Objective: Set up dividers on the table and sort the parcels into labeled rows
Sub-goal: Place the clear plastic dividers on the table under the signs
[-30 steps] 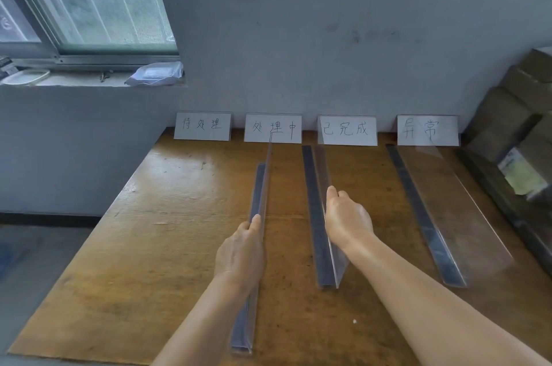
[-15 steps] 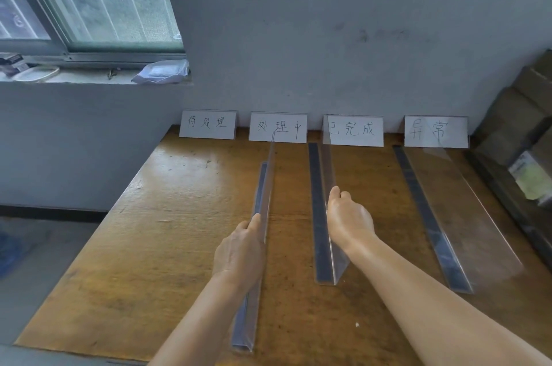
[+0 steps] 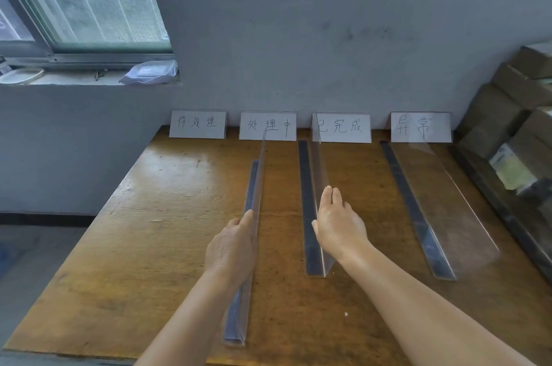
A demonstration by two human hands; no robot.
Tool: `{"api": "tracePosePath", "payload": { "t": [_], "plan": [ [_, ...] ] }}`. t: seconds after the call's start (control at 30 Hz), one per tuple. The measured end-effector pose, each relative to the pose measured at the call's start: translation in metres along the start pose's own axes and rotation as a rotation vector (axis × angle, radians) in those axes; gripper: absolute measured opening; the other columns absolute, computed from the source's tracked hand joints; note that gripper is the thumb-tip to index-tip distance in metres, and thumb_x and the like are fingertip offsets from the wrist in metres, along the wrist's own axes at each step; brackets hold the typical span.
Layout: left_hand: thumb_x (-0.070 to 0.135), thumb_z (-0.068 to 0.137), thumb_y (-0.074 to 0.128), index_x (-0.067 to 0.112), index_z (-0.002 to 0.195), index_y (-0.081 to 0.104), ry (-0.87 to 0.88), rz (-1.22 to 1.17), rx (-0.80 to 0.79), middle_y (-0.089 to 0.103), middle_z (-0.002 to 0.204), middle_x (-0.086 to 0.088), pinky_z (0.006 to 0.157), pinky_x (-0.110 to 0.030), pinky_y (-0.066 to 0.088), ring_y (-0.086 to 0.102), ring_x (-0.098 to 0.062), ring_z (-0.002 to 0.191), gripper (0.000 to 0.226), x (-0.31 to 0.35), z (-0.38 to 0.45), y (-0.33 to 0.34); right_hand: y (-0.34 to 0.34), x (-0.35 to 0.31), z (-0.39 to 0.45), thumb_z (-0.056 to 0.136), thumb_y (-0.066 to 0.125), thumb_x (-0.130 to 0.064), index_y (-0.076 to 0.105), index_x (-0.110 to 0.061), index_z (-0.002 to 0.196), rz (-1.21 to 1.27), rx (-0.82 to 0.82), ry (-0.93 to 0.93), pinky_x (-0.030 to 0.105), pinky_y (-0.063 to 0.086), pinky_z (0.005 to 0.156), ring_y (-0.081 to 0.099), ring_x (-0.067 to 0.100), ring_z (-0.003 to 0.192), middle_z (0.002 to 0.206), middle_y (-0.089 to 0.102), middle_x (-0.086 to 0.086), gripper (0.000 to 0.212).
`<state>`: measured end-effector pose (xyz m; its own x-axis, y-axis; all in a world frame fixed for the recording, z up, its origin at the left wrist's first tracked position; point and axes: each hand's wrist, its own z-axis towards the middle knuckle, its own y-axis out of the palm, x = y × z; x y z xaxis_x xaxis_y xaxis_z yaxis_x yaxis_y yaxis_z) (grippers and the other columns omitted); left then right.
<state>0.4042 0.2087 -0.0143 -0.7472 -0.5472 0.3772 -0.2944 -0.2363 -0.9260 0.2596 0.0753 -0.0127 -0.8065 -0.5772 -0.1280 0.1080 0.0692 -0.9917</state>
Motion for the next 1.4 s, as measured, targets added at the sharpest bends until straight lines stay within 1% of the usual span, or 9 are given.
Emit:
{"api": "tracePosePath", "payload": {
  "t": [0.23,0.33,0.43,0.57,0.7,0.93,1.07,1.2,1.4],
  "plan": [
    [0.022,0.098,0.041,0.028,0.145,0.036,0.006,-0.078,0.01,0.059,0.121,0.001,0.073,-0.028,0.045,0.058,-0.02,0.106,0.048,-0.003,-0.001,-0.001,-0.005,-0.001,-0.01,0.096,0.048,-0.042,0.006,-0.007,0.15,0.04,0.059,-0.043,0.034,0.023,0.114,0.016,0.026,0.144,0.157,0.016,0.013,0.077],
    [0.025,0.098,0.044,0.032,0.146,0.035,-0.038,-0.144,-0.041,0.064,0.115,0.001,0.08,-0.031,0.05,0.06,-0.019,0.102,0.05,-0.005,0.0,-0.003,-0.007,-0.011,-0.017,0.096,0.044,-0.045,0.01,-0.012,0.151,0.077,0.096,-0.123,0.031,0.02,0.114,0.017,0.022,0.144,0.157,0.019,0.007,0.073],
    [0.025,0.098,0.048,0.035,0.142,0.042,-0.109,-0.338,-0.09,0.069,0.093,0.003,0.065,-0.023,0.046,0.063,-0.012,0.08,0.046,-0.007,-0.001,-0.006,-0.008,-0.027,-0.025,0.097,0.042,-0.045,0.015,-0.013,0.15,0.174,0.06,-0.23,0.03,0.024,0.112,0.022,0.019,0.142,0.154,0.025,0.004,0.068],
    [0.029,0.096,0.055,0.033,0.139,0.049,-0.21,-0.544,-0.107,0.066,0.114,-0.013,0.087,-0.037,0.053,0.061,-0.026,0.106,0.043,-0.008,-0.003,-0.008,-0.003,-0.048,-0.035,0.098,0.041,-0.042,0.019,-0.016,0.15,0.305,-0.047,-0.31,0.031,0.03,0.108,0.027,0.018,0.139,0.152,0.031,0.001,0.062],
    [0.031,0.093,0.06,0.029,0.133,0.055,-0.266,-0.663,-0.11,0.068,0.104,-0.008,0.093,-0.044,0.051,0.06,-0.034,0.109,0.041,-0.013,-0.006,-0.006,0.002,-0.063,-0.041,0.099,0.039,-0.041,0.019,-0.019,0.15,0.355,-0.138,-0.368,0.034,0.033,0.105,0.029,0.02,0.136,0.149,0.034,0.001,0.059],
    [0.044,0.086,0.066,0.024,0.129,0.059,-0.231,-0.637,-0.098,0.061,0.076,0.003,0.072,-0.028,0.052,0.059,-0.014,0.071,0.048,-0.028,-0.005,-0.004,0.006,-0.077,-0.042,0.099,0.038,-0.043,0.02,-0.021,0.15,0.393,-0.229,-0.324,0.036,0.034,0.105,0.031,0.02,0.135,0.146,0.038,0.001,0.059],
    [0.044,0.087,0.064,0.023,0.133,0.056,-0.088,-0.44,-0.06,0.066,0.081,0.008,0.067,-0.007,0.039,0.06,-0.003,0.08,0.05,-0.036,-0.001,-0.008,0.007,-0.085,-0.044,0.098,0.036,-0.047,0.021,-0.02,0.149,0.388,-0.245,-0.239,0.038,0.035,0.103,0.034,0.022,0.133,0.143,0.042,0.003,0.06],
    [0.036,0.091,0.062,0.016,0.138,0.052,0.042,-0.372,-0.104,0.071,0.101,-0.006,0.084,-0.021,0.045,0.064,-0.015,0.098,0.052,-0.041,0.005,-0.014,0.009,-0.101,-0.053,0.099,0.034,-0.044,0.024,-0.02,0.146,0.41,-0.235,-0.125,0.038,0.046,0.093,0.05,0.021,0.116,0.129,0.055,0.003,0.054],
    [0.024,0.092,0.054,0.014,0.105,0.062,0.163,-0.242,-0.085,0.056,0.063,0.004,0.051,-0.024,0.037,0.054,-0.018,0.061,0.018,-0.058,0.002,-0.03,0.011,-0.129,-0.053,0.095,0.039,-0.017,0.017,-0.019,0.148,0.296,-0.14,0.077,0.028,0.048,0.056,0.057,0.014,0.069,0.092,0.061,-0.001,0.058]
  ]
}}
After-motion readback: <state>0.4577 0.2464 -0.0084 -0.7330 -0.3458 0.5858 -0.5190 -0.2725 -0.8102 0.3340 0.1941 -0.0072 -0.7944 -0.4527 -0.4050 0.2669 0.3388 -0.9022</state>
